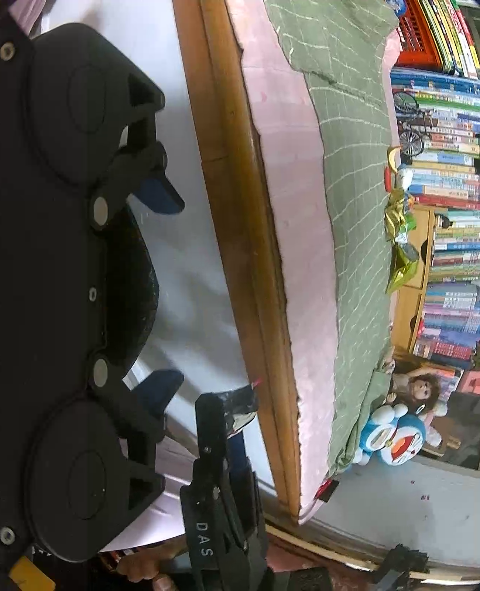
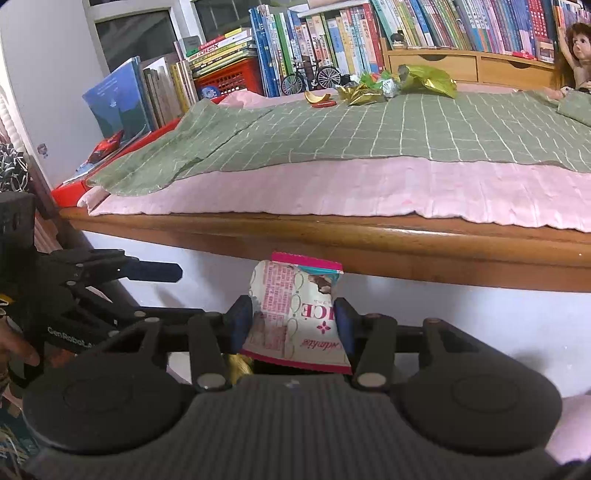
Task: Collect trash
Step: 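Open the left tool to drop the gold wrapper while the right tool drops the printed bag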
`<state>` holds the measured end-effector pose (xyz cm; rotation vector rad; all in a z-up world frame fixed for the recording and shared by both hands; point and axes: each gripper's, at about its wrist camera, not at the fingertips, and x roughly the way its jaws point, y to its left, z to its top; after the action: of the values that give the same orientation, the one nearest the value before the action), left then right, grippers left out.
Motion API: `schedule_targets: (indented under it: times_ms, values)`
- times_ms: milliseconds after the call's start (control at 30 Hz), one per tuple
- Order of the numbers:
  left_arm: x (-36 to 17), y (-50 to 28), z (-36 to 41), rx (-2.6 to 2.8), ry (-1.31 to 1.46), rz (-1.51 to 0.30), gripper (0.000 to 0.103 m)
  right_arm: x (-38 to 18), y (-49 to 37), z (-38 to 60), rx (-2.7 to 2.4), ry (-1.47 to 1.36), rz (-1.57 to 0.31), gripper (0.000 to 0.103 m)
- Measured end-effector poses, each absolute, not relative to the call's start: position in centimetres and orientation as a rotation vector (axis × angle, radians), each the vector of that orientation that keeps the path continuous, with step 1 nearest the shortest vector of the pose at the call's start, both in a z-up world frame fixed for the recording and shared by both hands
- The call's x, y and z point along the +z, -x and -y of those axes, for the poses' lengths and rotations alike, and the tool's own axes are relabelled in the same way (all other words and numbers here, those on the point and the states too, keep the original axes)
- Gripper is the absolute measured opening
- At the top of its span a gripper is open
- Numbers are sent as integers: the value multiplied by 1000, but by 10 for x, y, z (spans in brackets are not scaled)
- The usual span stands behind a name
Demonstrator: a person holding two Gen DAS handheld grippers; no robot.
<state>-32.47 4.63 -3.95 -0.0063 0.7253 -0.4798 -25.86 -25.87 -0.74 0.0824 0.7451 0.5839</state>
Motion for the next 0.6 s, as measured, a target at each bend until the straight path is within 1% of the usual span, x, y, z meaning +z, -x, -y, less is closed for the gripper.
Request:
schedule_targets:
  times_ms: [33,67,267,433,500,600]
  values:
    - [-39,324,-48,-471,13,-721,102,-7,259,259,581,-82,-744,56]
    - [-38,322,-51,-462,24,-718,103,-7,259,258,578,-82,-743,56]
    - [-34,307,-65,-440,93,-737,103,-7,260,256,584,-72,-742,57]
    - [-32,304,-68,-421,77,-730,103,-10,261,252,593,-59,-754,58]
    - [-33,304,-68,-426,75,-734,103,-11,262,250,591,-51,-757,64]
    - [-33,304,-67,-438,72,-740,103,-13,261,248,592,-46,-768,83]
